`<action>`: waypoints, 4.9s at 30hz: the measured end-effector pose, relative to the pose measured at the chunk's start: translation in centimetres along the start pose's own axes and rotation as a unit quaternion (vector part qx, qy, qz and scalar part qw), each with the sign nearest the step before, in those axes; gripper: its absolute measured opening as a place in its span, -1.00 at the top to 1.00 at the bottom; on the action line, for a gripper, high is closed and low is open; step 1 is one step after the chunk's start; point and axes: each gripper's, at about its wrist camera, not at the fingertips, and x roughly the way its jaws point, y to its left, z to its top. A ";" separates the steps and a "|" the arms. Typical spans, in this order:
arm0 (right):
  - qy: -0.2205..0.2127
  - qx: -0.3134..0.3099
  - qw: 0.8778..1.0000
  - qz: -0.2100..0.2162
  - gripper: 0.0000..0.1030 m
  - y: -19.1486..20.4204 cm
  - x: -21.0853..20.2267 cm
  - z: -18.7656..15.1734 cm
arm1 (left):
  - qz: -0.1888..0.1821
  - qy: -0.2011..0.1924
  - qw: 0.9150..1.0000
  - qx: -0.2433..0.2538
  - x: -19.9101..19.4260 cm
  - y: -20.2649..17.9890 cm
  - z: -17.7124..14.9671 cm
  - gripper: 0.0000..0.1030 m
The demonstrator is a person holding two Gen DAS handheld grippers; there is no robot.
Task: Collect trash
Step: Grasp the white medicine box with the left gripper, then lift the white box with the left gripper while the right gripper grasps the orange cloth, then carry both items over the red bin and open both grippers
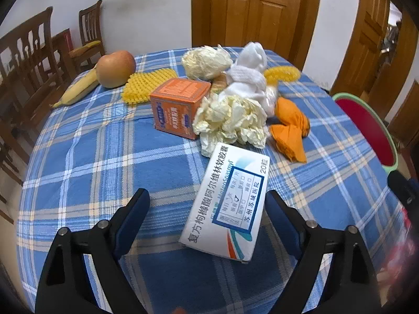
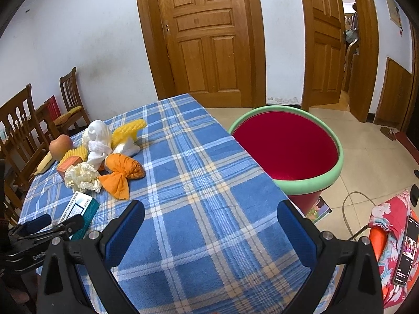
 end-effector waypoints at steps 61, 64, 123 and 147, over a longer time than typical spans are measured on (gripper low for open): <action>0.133 -0.023 0.983 0.126 -0.33 9.9 9.0 3.2 | -0.058 -0.108 0.989 -0.079 -0.1 9.3 5.1 -0.05; 0.144 -0.024 0.982 0.120 -0.09 10.6 10.0 3.4 | -0.070 -0.108 0.988 -0.080 0.2 9.4 5.2 -0.05; 0.038 0.080 0.995 0.036 0.71 -11.6 4.6 7.2 | -0.230 -0.021 0.967 0.111 -0.4 -17.2 11.2 -0.05; 0.055 0.131 0.990 0.026 0.35 -16.9 8.0 7.1 | -0.191 0.012 0.973 0.131 5.7 -24.1 11.6 -0.31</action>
